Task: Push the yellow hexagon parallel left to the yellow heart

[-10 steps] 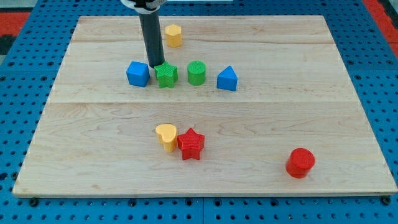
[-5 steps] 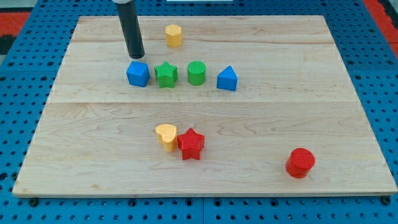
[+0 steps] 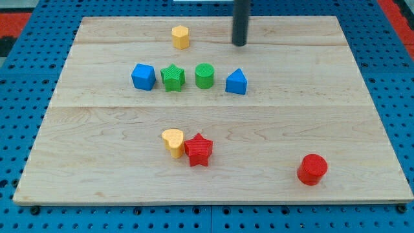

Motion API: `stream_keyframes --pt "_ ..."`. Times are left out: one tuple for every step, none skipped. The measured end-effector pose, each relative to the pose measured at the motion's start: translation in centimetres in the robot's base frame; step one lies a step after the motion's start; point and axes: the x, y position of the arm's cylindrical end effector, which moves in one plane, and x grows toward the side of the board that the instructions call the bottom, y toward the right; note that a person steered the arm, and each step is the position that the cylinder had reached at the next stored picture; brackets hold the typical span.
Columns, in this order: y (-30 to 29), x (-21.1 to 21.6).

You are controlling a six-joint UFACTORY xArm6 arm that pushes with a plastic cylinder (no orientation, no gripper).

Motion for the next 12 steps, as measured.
stream_keyframes --pt "-5.5 -0.3" --pt "-13.5 1.8" --pt "-13.8 1.6" --pt "-11.9 0.4" --pt "-11.2 -0.4" --pt "-11.1 -1.3" --pt "-11.1 -2.1" --pt "-11.1 -2.7" --pt "-11.8 -2.1" --pt "-18.9 -1.7" --pt "-21.9 -1.7" --pt "-21.9 -1.7"
